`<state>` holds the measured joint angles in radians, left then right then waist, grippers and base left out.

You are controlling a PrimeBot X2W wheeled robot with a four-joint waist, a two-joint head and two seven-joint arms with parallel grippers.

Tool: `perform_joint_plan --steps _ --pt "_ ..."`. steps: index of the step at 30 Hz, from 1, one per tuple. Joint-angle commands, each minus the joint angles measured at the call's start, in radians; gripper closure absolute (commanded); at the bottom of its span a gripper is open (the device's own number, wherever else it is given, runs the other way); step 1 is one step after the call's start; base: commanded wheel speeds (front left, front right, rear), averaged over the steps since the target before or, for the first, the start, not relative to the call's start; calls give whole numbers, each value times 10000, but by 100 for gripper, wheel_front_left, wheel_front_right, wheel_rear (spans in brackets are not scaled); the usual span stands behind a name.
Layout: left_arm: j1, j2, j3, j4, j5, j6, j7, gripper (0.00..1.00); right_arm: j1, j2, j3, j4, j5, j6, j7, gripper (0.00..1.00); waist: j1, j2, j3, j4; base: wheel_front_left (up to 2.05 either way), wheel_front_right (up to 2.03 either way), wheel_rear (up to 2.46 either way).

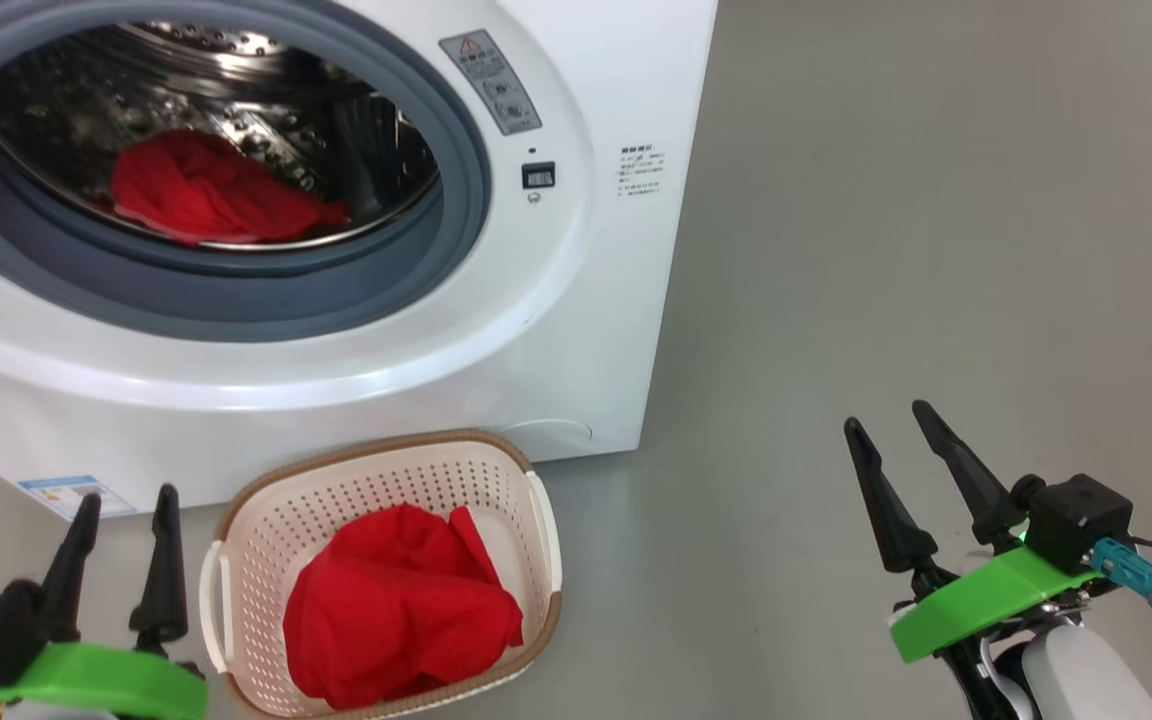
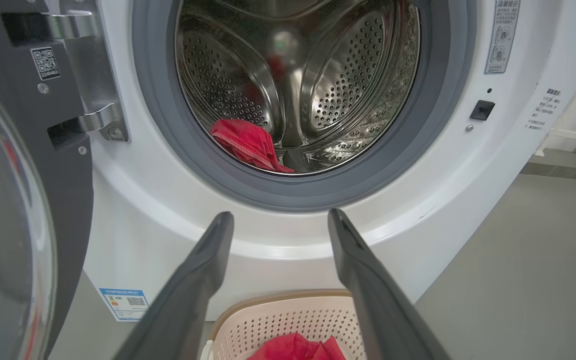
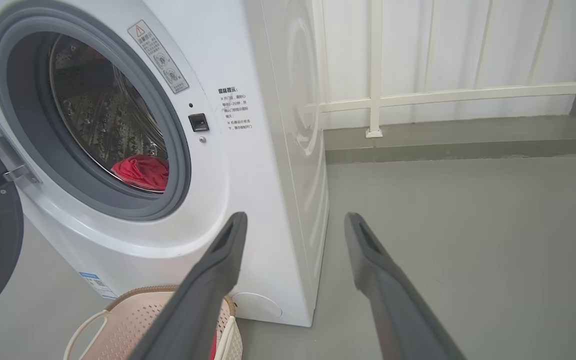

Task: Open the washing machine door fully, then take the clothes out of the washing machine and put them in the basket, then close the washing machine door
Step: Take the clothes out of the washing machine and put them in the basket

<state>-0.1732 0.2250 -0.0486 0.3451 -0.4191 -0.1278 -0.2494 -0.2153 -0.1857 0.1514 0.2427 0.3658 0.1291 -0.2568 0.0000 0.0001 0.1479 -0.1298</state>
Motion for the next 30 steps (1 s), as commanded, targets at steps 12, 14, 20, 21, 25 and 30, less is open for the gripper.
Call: perform_joint_plan --steps 12,14,20,21,25,30 --pt "1391 -108 1096 -1552 450 -29 -124 0 610 -222 151 -252 185 16 -49 0 0 -1 -550 24 0 0 0" --pt "1495 -145 1130 -1650 473 -29 -124 0 652 -221 125 -268 189 16 -49 0 0 -1 -535 44 0 0 0" --pt "1509 -201 1138 -1761 365 -29 -124 0 630 -196 64 -296 176 16 -49 0 0 -1 -421 96 0 0 0" --pt "1503 -199 1129 -1765 354 -29 -124 0 620 -190 59 -297 171 16 -49 0 0 -1 -407 101 0 0 0" --pt "1471 -192 1103 -1741 321 -29 -124 0 573 -166 57 -307 154 16 -49 0 0 -1 -353 103 0 0 0" --pt "1406 -187 1098 -1758 299 -29 -124 0 510 -123 77 -308 140 16 -49 0 0 -1 -292 80 0 0 0"
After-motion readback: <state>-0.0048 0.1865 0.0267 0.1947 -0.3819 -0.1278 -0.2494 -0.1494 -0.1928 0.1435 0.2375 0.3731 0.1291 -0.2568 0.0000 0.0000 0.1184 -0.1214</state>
